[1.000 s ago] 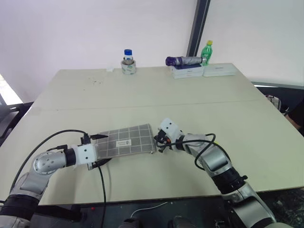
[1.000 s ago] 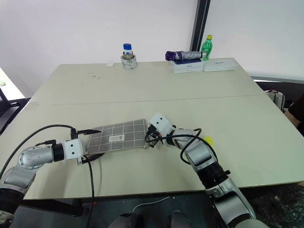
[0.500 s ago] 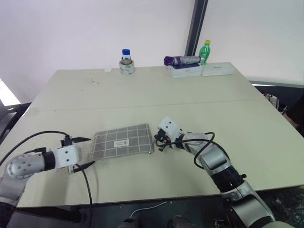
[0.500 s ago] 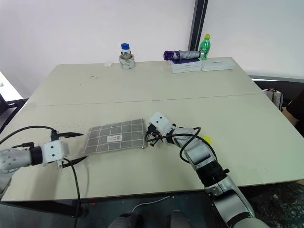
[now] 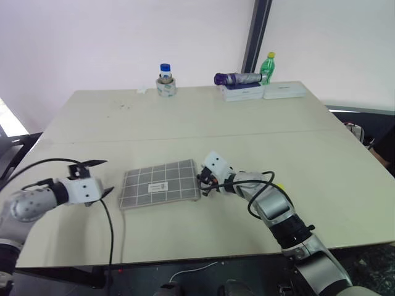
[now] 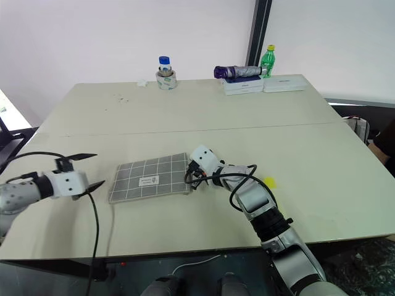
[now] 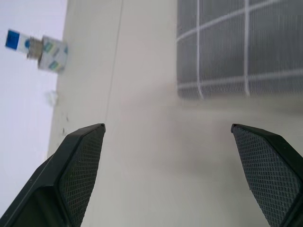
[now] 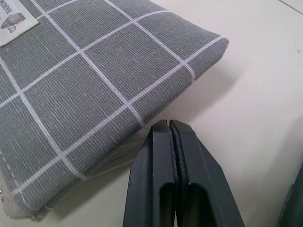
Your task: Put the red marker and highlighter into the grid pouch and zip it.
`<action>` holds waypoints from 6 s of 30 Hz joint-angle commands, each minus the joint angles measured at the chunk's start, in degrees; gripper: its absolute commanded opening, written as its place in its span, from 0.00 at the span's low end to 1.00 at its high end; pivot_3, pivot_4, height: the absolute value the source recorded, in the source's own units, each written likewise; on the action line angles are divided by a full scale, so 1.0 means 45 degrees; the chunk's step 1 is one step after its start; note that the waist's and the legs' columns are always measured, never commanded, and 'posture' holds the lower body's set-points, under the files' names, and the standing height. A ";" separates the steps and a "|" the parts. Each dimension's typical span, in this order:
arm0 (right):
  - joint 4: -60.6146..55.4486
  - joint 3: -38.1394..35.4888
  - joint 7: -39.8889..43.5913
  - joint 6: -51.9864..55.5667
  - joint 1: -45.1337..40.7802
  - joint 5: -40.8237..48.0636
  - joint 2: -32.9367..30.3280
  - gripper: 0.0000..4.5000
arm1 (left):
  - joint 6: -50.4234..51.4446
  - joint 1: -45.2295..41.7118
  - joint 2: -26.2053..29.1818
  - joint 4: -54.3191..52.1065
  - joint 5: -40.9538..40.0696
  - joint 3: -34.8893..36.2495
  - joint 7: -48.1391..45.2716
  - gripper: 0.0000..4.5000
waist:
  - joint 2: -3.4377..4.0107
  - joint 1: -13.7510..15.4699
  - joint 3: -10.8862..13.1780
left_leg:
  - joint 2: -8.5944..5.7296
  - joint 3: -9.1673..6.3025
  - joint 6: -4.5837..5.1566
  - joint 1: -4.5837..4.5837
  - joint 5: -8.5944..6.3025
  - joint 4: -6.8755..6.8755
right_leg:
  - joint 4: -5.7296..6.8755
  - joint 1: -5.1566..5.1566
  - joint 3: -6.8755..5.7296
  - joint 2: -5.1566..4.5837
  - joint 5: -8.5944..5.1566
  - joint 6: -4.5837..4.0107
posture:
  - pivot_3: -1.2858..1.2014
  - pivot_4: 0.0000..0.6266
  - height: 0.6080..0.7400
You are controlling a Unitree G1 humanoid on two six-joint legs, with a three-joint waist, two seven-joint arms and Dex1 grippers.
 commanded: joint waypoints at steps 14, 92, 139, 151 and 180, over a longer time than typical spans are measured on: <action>-0.0603 -0.0283 -0.0008 0.0027 -0.0056 -0.0021 -0.0082 0.01 | -0.0964 0.0279 -0.0253 -0.0607 -0.1593 -0.1241 -0.1977 1.00 | -0.0002 0.0018 -0.0002 | -0.0002 0.0001 0.0006 -0.0004 -0.0003 0.0009 | 0.0015 -0.0020 0.0004 -0.0001 0.0000 -0.0001 | 0.52 0.24 1.00; -0.1948 -0.2819 -0.0510 0.1502 -0.1880 0.2572 0.0382 0.01 | 1.0984 0.3212 -0.4828 -1.0886 -0.7123 0.0973 0.0683 0.00 | -0.0004 0.0062 -0.0001 | 0.0003 0.0001 -0.0060 -0.0003 0.0035 0.0014 | 0.0016 -0.0012 0.0011 0.0001 -0.0001 -0.0002 | 0.52 0.24 1.00; -0.4397 -0.2010 -0.1087 0.5919 0.0062 0.2361 -0.2290 0.52 | 0.9669 0.2203 -0.5938 -0.9350 -0.4303 0.0412 0.2650 0.00 | -0.0011 0.0102 -0.0004 | 0.0003 -0.0001 -0.0053 -0.0004 0.0031 0.0014 | 0.0009 -0.0006 0.0012 -0.0001 -0.0002 -0.0003 | 0.52 0.24 1.00; -0.3473 -0.2084 -0.2431 0.6973 0.0458 0.2087 -0.1653 0.13 | 0.9168 0.2135 -0.6005 -0.9052 -0.3984 0.0349 0.2678 0.00 | -0.0013 0.0107 -0.0006 | -0.0001 -0.0001 -0.0004 -0.0003 0.0003 0.0018 | 0.0009 -0.0002 0.0010 -0.0003 -0.0001 -0.0003 | 0.52 0.24 1.00; -0.4874 -0.0979 0.2779 -0.0267 -0.0795 0.0260 -0.6479 0.07 | 0.8690 0.1678 -0.6117 -0.8674 -0.3790 -0.0315 0.1824 0.00 | -0.0009 0.0165 0.0002 | 0.0004 0.0001 0.0002 -0.0003 -0.0001 0.0025 | -0.0002 0.0008 0.0009 -0.0004 -0.0001 -0.0002 | 0.52 0.24 1.00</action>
